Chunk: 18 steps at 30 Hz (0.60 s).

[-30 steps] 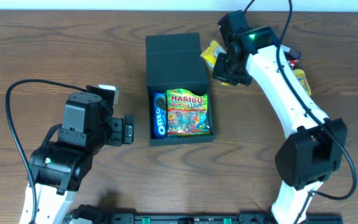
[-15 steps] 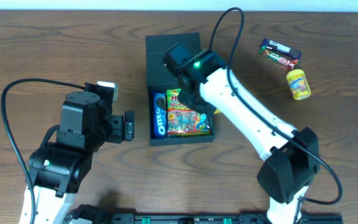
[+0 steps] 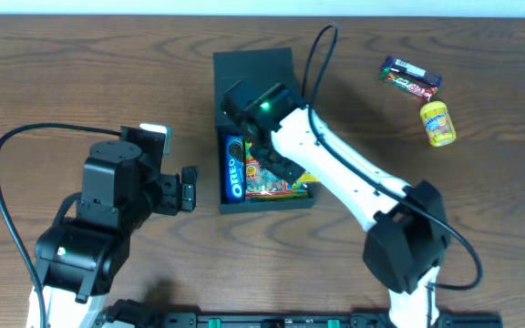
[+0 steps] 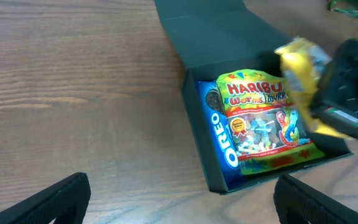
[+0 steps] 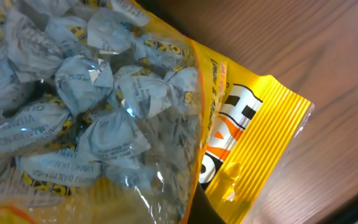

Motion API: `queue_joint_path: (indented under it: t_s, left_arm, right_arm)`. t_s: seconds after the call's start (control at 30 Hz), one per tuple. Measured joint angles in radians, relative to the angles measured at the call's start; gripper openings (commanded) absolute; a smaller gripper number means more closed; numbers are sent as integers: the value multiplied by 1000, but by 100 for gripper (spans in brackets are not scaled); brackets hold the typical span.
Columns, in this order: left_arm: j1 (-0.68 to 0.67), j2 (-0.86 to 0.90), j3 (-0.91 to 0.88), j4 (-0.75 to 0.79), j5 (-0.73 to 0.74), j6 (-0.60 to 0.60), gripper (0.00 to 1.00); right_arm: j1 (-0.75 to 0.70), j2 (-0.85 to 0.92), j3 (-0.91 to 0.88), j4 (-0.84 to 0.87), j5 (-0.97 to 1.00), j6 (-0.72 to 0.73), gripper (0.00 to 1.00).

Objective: Pack container
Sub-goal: 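Carry the Mentos bag over the box and lower it inside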

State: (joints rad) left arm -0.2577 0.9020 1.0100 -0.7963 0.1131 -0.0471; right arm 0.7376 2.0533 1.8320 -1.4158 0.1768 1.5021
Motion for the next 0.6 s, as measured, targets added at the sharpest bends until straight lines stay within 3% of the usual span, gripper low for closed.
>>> queue_joint_path:
  t_s: [0.43, 0.47, 0.5, 0.53, 0.6]
  left_arm:
    - [0, 0, 0, 0, 8, 0, 95]
    - [0, 0, 0, 0, 8, 0, 95]
    - [0, 0, 0, 0, 8, 0, 95]
    - [0, 0, 0, 0, 8, 0, 95]
    - [0, 0, 0, 0, 8, 0, 95]
  right_arm:
    - [6, 72, 1, 20, -30, 24, 3]
    - [6, 75, 1, 19, -31, 26, 7]
    - [7, 79, 1, 20, -32, 30, 22]
    - [7, 80, 1, 21, -34, 35, 44]
    - [7, 82, 1, 21, -35, 35, 65]
